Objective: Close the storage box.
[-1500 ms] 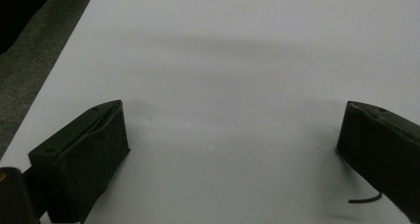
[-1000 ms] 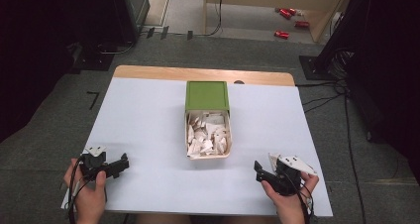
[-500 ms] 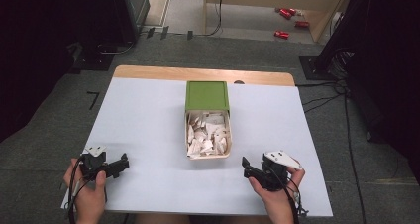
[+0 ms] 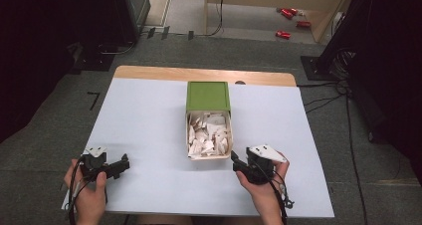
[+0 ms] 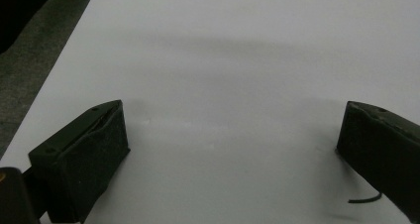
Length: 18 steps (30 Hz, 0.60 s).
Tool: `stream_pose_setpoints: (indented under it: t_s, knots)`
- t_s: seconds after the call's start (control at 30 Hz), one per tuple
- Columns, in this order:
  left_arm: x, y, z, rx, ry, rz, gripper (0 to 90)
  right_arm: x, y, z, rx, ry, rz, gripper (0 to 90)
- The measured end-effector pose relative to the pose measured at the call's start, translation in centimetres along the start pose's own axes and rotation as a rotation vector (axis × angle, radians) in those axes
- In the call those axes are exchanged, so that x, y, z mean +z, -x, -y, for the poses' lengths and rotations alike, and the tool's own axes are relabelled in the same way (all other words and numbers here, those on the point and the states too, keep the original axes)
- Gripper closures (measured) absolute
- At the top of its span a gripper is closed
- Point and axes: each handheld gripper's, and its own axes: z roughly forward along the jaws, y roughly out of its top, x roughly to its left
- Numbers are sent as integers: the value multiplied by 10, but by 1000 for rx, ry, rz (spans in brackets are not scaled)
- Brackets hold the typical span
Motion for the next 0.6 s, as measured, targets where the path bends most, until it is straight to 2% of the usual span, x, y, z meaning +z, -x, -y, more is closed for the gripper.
stream_pose_setpoints:
  t_s: [0.27, 0.3, 0.4, 0.43, 0.6]
  knots:
    - [0, 0, 0, 0, 0, 1, 0, 11, -10, -3, -13, -2, 5, 555]
    - [0, 0, 0, -1, 0, 1, 0, 15, -13, -3, -25, -8, 19, 589]
    - [0, 0, 0, -1, 0, 1, 0, 19, -14, -3, -20, -17, 25, 610]
    - [0, 0, 0, 0, 0, 1, 0, 23, -16, -2, -21, -23, 44, 640]
    - [0, 0, 0, 0, 0, 1, 0, 27, -16, -1, -17, -22, 70, 696]
